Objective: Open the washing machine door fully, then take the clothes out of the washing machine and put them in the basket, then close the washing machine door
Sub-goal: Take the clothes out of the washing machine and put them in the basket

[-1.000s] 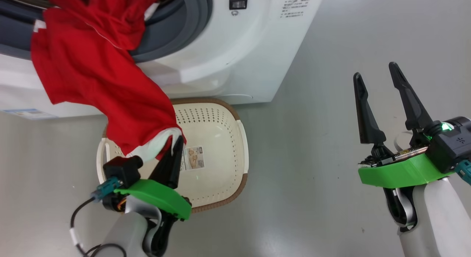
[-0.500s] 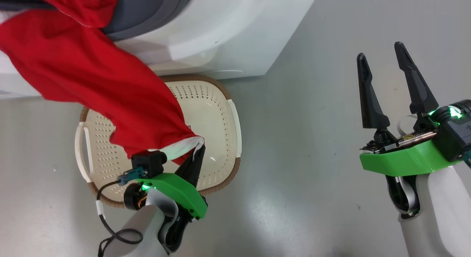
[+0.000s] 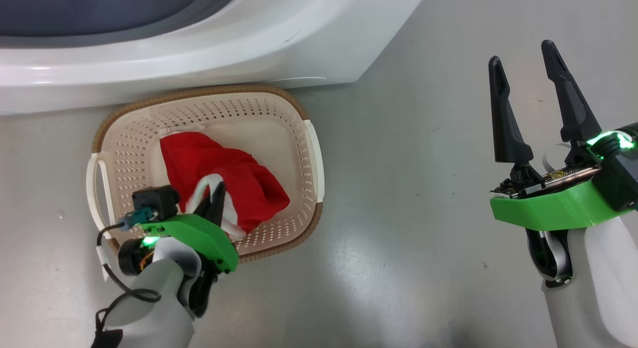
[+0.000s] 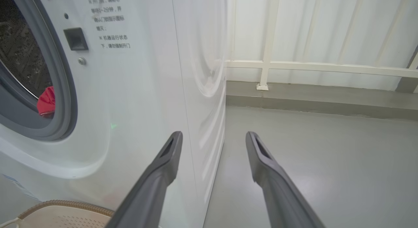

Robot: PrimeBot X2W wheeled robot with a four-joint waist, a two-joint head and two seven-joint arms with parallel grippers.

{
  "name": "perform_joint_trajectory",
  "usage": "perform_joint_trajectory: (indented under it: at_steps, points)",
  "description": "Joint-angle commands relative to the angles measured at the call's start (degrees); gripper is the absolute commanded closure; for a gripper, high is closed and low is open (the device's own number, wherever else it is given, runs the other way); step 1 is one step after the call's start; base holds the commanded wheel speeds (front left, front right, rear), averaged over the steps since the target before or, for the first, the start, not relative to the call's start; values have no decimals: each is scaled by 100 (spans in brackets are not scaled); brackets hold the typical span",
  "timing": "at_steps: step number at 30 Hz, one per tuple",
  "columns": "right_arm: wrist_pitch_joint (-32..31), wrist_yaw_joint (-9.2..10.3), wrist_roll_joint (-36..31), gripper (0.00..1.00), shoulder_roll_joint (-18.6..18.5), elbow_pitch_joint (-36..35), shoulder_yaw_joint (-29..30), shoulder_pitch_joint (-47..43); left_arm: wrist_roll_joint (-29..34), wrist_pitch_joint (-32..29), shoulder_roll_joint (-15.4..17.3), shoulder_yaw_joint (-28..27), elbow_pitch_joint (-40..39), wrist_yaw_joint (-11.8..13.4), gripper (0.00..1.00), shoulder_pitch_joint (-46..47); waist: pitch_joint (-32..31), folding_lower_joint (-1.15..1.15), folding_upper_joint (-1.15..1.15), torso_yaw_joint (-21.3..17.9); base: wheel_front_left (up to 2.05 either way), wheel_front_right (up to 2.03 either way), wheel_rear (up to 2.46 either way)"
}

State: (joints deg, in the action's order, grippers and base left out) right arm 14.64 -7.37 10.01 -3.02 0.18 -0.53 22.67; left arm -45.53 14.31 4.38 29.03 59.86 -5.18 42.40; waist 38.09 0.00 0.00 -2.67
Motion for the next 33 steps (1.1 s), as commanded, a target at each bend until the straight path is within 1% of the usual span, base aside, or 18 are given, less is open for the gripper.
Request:
perform_joint_trajectory:
  at_steps: [1,2,3,4,5,13,16,21,27,33]
  points:
    - [36,-12,-65,0,14,-158,-92,5,102,68,92,-146,-6,58,100,-99,11,0,0,-5,0,0,0]
    - [36,-12,-67,0,14,-159,-94,11,205,68,89,-214,43,120,100,-88,21,0,0,-12,0,0,0]
    - [36,-12,-71,0,14,-161,-94,17,294,68,85,-274,98,171,65,-81,32,0,0,-19,0,0,0]
    - [36,-12,-74,0,14,-164,-89,23,382,68,84,-333,136,221,24,-67,43,0,0,-23,0,0,0]
    - [36,-12,-75,0,14,-165,-83,29,448,68,79,-392,176,246,0,-57,55,0,0,-28,0,0,0]
    - [36,-12,-32,0,14,-89,-86,27,720,69,25,-590,642,161,0,44,-34,0,0,-54,0,0,0]
    - [36,-12,13,0,14,-55,-81,12,821,69,73,-668,572,125,0,74,-146,0,0,-43,0,0,0]
    - [36,-12,48,0,14,22,-74,-39,971,69,116,-887,221,42,0,-59,-405,0,0,4,0,0,0]
    - [36,-12,21,0,14,133,-14,-154,1274,69,105,-1217,-478,59,0,-412,-775,0,0,134,0,0,0]
    - [36,-12,-51,0,14,213,29,-305,1556,69,21,-1542,-1210,49,0,-907,-1225,0,0,291,0,0,0]
